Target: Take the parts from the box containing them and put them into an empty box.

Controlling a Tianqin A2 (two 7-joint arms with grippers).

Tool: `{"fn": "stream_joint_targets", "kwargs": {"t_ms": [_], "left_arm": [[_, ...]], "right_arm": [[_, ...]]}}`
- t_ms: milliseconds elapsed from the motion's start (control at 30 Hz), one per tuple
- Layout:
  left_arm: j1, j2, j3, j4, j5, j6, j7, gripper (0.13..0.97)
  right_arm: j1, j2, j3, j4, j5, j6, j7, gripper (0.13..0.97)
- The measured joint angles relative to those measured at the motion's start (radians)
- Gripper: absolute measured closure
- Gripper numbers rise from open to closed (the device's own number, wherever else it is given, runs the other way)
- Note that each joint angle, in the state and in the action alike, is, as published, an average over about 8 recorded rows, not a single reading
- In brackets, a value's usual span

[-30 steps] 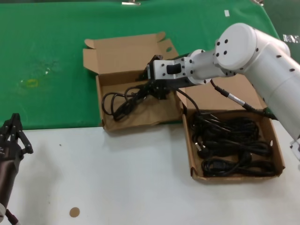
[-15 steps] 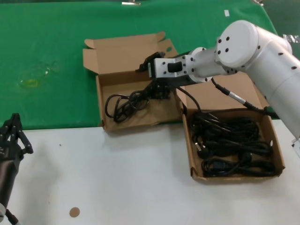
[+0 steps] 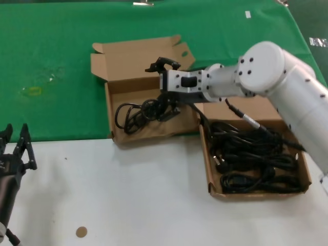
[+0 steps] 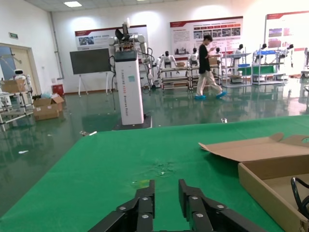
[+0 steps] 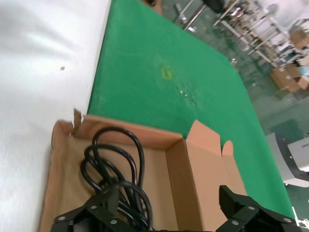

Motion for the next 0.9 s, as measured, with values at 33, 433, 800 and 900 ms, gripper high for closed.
{"fn": "stream_joint_targets", "kwargs": {"t_ms": [33,433,800,900], "left_arm": [[0.0,0.0,0.0,0.0,0.0,0.0,0.0,0.888],[0.0,0.0,0.0,0.0,0.0,0.0,0.0,0.7],[0.0,0.0,0.0,0.0,0.0,0.0,0.0,0.522],[0.0,0.0,0.0,0.0,0.0,0.0,0.0,0.438]], "right_arm": [[-0.014,0.001,0.007,0.011,0.007,0.01,0.003,0.467],[-0.202,0.018,0.104,0.158,0.105,0.139,0.038,0.228],[-0.376,0.034,0.195,0.295,0.196,0.259,0.071,0.145],[-0.424,0.039,0.219,0.332,0.221,0.292,0.08,0.143]]}}
